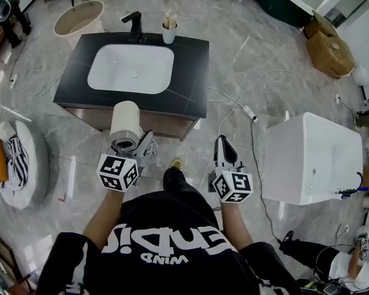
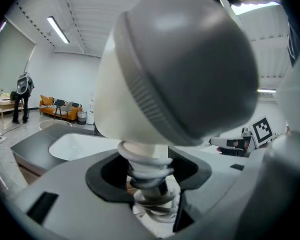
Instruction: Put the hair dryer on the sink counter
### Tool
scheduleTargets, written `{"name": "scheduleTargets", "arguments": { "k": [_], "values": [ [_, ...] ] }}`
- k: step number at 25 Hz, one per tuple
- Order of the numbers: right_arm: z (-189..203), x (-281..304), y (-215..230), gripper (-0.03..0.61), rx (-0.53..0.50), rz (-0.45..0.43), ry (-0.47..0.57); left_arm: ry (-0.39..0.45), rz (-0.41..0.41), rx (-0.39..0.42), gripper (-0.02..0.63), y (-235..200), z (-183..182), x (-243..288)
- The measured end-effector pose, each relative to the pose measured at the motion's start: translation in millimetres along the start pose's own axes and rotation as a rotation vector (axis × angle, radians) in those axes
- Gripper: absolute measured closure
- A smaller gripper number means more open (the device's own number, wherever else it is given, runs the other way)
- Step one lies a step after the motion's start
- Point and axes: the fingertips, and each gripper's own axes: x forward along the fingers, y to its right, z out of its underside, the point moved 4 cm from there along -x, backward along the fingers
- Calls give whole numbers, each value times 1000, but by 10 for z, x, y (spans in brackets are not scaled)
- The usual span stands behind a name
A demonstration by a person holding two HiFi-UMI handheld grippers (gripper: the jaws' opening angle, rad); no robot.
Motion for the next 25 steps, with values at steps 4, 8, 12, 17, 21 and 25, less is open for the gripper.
{"name": "scheduleTargets", "arguments": {
  "k": [4, 8, 12, 17, 21, 25],
  "values": [
    [-147, 346, 251, 554, -10, -20, -15, -6, -1, -14, 374, -42, -152, 439],
    [-242, 664, 522, 554, -23, -36, -29, -12, -10, -20, 374, -78, -243, 827],
    [-326, 928, 740, 554, -25, -53, -40, -14, -21, -32, 374, -98, -301, 1108],
    [-412, 1224, 877, 554, -32, -68, -37, -25, -15, -35, 374, -162, -348, 1383],
    [-433, 1397, 931, 554, -26, -66, -44, -45, 2, -50, 374, -249, -377, 1548],
    [-441, 1547, 981, 554, -14, -46, -44, -69, 38, -54, 374, -348, -391, 1733]
  ]
}}
